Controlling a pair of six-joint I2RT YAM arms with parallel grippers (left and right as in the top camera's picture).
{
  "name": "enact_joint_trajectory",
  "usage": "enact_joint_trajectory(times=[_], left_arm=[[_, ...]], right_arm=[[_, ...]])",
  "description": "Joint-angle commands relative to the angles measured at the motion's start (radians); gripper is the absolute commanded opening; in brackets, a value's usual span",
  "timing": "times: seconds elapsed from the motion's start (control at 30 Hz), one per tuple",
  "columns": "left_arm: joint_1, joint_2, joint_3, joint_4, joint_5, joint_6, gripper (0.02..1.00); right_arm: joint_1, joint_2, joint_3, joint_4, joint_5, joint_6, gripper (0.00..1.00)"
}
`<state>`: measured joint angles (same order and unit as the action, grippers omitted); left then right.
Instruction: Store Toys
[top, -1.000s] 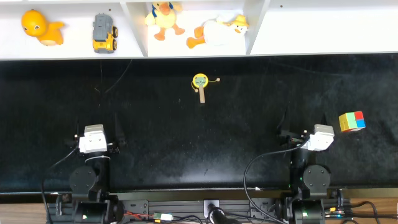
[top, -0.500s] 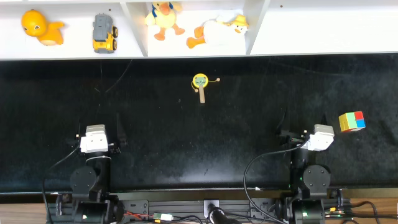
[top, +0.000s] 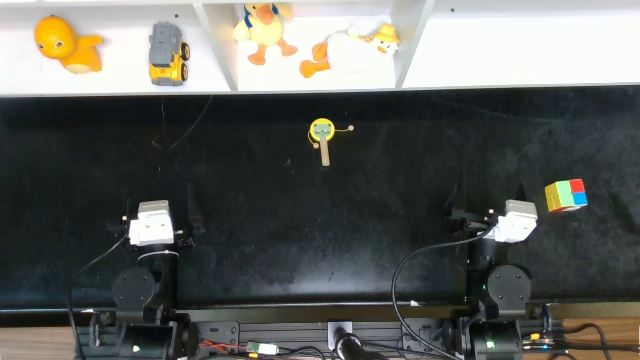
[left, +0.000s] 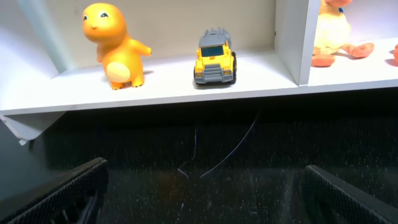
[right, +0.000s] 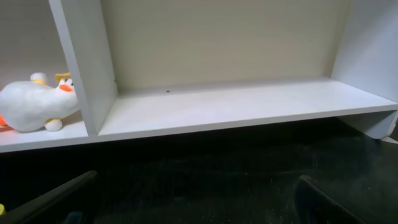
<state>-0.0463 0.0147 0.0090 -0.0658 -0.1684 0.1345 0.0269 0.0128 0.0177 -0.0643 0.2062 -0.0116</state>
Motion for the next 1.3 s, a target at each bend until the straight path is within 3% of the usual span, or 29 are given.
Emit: enact_joint_trajectory(times=[0.03,0.3,0.47,0.67,0.9,1.0,1.17,1.3], left_arm=[[-0.005,-0.012,-0.001,-0.004,0.010,0.015,0.998],[-0.005,-0.012,-0.001,-0.004,0.010,0.015,0.998],[-0.005,-0.012,-0.001,-0.004,0.010,0.015,0.998],[-0.005,-0.012,-0.001,-0.004,0.010,0.015,0.998],[-0.005,-0.012,-0.001,-0.004,0.010,0.015,0.998],[-0.005,-0.012,-0.001,-0.004,0.010,0.015,0.998],[-0.005,-0.012,-0.001,-0.004,0.010,0.015,0.998],[-0.005,-0.012,-0.001,-0.004,0.010,0.015,0.998]], right_arm=[[-0.001,-0.008,-0.013,0.005,-0.004,-0.003,0.996],[0.018,-0.008,-0.013,0.005,-0.004,-0.003,0.996],[0.053,0.016,-0.013,0.013,0.084,-0.143,0.998],[0.101,0.047,-0.011,0.076,0.090,0.011,0.996],[0.194,0.199,0.101,0.047,0.100,0.080,0.993],[0.272,0.291,0.200,-0.036,0.176,0.101,0.996],[0.457,0.464,0.367,-0.151,0.391,0.185,0.996],[0.613,0.600,0.486,-0.257,0.513,0.299,0.996]])
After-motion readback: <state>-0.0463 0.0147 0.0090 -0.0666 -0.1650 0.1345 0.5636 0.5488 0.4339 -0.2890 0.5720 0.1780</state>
